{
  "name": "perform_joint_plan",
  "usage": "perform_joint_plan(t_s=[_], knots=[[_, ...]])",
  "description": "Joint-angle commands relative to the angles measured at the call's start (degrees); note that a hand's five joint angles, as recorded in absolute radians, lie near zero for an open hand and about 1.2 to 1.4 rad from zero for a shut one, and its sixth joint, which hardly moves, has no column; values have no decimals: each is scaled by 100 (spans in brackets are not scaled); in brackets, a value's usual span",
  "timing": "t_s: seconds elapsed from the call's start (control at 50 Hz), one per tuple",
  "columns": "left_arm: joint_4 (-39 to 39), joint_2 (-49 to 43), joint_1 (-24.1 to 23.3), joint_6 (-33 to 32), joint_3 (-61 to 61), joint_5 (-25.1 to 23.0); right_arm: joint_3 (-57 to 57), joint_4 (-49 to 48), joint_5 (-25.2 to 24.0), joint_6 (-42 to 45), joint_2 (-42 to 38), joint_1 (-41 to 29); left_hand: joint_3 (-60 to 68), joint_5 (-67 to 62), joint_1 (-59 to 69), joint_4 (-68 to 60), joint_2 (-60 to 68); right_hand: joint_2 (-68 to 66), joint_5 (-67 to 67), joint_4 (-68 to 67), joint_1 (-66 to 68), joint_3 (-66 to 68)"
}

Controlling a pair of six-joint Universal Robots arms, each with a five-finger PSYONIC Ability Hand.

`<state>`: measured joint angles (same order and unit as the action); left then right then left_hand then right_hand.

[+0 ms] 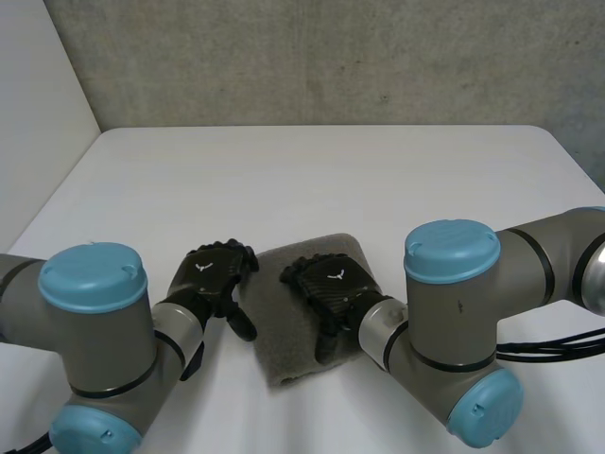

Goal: Fold the towel.

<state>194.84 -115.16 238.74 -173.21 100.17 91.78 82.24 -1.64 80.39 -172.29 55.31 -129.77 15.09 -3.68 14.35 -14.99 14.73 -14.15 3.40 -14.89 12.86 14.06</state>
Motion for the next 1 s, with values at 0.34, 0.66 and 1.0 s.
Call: perform_joint_plan(t_s=[0.34, 0.66, 1.0], knots=[[19, -867, -960, -20, -1535, 24, 961, -91, 759, 178, 832, 646, -302, 162, -229, 293, -267, 415, -340, 489, -286, -406], [-51, -1219, -979, -46, -1685, -20, 1259, -416, 768, 143, 876, 778, -386, 245, -313, 377, -351, 415, -340, 489, -286, -406], [-1238, 12, -416, -134, -1923, -47, 478, -118, 821, 152, 1762, 953, -420, 279, -346, 410, -384, 415, -340, 489, -286, -406]])
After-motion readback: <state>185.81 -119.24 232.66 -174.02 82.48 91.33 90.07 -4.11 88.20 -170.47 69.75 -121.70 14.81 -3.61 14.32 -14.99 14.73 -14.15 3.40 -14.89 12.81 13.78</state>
